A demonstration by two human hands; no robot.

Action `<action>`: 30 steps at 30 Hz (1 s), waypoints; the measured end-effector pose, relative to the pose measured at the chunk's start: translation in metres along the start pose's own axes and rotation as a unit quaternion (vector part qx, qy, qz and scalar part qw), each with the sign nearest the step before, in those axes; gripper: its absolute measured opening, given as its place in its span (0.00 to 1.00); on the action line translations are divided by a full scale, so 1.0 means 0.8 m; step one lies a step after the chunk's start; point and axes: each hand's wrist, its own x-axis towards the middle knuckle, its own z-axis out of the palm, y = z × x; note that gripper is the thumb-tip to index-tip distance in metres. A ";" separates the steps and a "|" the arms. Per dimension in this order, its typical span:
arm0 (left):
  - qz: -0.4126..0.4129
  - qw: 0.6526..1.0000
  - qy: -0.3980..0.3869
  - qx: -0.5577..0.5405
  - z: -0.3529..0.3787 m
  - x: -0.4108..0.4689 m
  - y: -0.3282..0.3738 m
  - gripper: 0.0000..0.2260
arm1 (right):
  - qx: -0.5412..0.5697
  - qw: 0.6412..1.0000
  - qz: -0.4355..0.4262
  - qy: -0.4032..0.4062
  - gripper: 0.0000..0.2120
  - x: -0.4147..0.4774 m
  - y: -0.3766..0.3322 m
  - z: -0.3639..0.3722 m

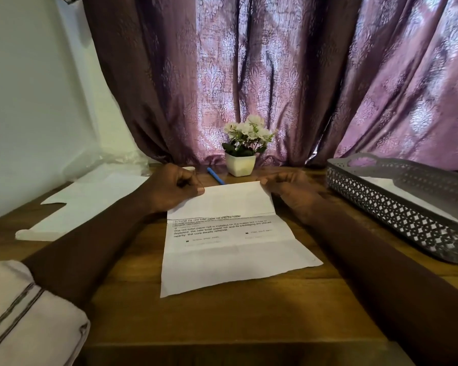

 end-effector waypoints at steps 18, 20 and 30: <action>0.256 0.923 0.130 0.256 -0.005 -0.011 0.054 0.04 | 0.046 0.997 0.042 0.054 0.26 -0.020 -0.026 0.002; 0.209 0.950 0.038 0.227 0.002 -0.014 0.055 0.05 | -0.034 0.999 0.026 0.010 0.15 -0.022 -0.024 -0.007; 0.095 0.982 0.052 0.158 0.037 -0.014 0.058 0.13 | -0.099 0.993 -0.048 -0.036 0.10 -0.008 0.001 0.007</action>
